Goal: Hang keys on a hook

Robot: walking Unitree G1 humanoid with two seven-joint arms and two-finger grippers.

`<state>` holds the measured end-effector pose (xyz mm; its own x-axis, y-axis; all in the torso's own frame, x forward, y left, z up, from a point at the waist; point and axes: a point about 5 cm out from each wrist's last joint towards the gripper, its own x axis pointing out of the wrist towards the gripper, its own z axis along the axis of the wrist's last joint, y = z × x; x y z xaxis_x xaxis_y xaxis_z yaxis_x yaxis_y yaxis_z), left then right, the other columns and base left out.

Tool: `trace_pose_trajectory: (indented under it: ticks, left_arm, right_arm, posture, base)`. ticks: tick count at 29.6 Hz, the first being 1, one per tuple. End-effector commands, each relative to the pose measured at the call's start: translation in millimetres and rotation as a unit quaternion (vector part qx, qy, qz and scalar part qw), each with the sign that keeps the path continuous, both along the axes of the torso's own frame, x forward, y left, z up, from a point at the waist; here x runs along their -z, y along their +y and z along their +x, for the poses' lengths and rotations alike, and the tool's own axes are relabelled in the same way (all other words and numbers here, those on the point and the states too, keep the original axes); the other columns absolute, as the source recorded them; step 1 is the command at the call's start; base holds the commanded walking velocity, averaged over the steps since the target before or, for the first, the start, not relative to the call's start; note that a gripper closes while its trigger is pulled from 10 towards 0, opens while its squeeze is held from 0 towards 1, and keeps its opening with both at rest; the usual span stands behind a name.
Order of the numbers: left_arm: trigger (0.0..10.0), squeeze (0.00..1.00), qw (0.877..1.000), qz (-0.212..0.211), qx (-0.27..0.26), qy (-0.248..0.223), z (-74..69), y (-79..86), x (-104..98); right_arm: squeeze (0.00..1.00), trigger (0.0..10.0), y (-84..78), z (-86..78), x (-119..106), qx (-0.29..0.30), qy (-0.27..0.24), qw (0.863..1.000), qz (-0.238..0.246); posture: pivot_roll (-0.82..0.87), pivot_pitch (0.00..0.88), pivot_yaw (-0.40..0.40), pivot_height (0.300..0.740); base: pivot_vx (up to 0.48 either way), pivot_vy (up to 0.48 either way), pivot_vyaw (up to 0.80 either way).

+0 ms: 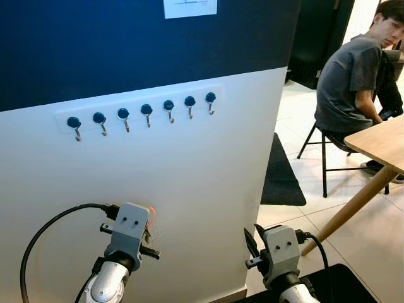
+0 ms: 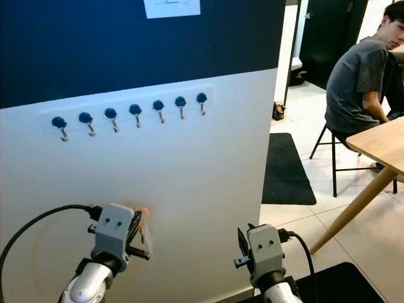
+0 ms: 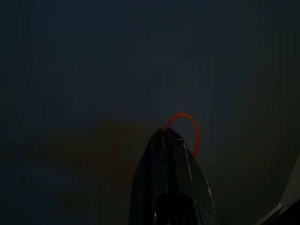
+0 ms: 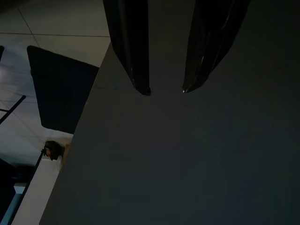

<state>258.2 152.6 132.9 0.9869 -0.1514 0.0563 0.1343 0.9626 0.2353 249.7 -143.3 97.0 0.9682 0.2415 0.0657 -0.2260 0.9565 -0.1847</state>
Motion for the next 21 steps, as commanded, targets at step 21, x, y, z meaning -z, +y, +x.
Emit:
trace_pose_trajectory:
  ticks: [21]
  left_arm:
    - [10.0,0.00,1.000,0.009,-0.002,0.003,-2.5,3.3,0.4]
  right_arm:
    - [0.00,10.0,2.0,-1.2,4.1,-0.005,0.011,1.000,-0.002]
  posture:
    - [0.06,0.116,0.076,0.740]
  base:
    - [-0.223,0.000,0.00]
